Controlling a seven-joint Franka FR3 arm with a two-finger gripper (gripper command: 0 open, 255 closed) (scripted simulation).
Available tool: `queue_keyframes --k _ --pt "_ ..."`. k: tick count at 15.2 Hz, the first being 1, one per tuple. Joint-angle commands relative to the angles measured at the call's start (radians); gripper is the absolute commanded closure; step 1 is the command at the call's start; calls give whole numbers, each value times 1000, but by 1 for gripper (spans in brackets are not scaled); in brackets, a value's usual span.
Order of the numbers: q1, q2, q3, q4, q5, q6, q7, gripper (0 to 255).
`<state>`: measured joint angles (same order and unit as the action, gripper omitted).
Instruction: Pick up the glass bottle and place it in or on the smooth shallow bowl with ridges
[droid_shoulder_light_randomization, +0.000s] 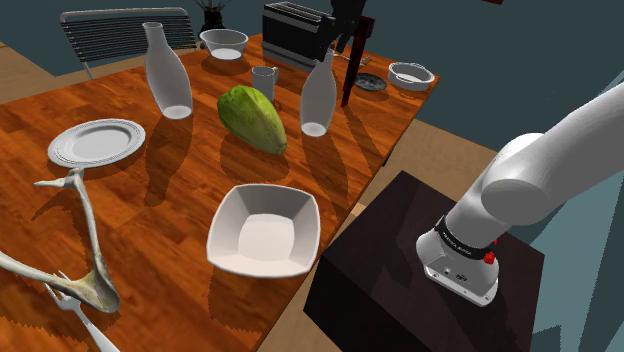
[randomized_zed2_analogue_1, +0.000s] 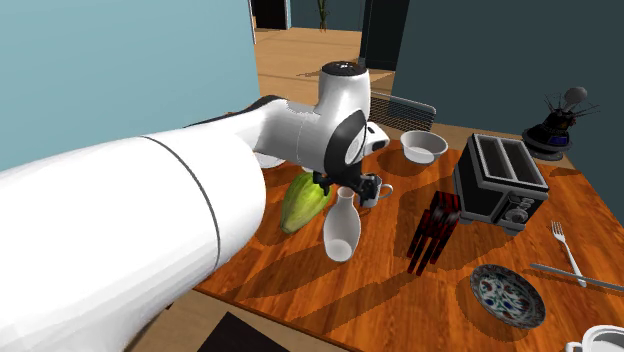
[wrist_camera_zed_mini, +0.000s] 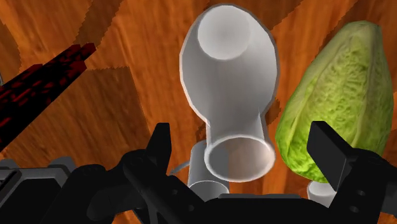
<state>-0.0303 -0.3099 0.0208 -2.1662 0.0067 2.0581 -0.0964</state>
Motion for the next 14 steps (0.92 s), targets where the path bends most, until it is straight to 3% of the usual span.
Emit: queue_keyframes --k 1,11,12,14 --pt "1 10 1 -19 0 30 2 0" --pt "0 23 1 -40 0 64 2 0" --pt "0 23 1 -40 0 64 2 255" --pt "0 23 1 -40 0 64 2 255"
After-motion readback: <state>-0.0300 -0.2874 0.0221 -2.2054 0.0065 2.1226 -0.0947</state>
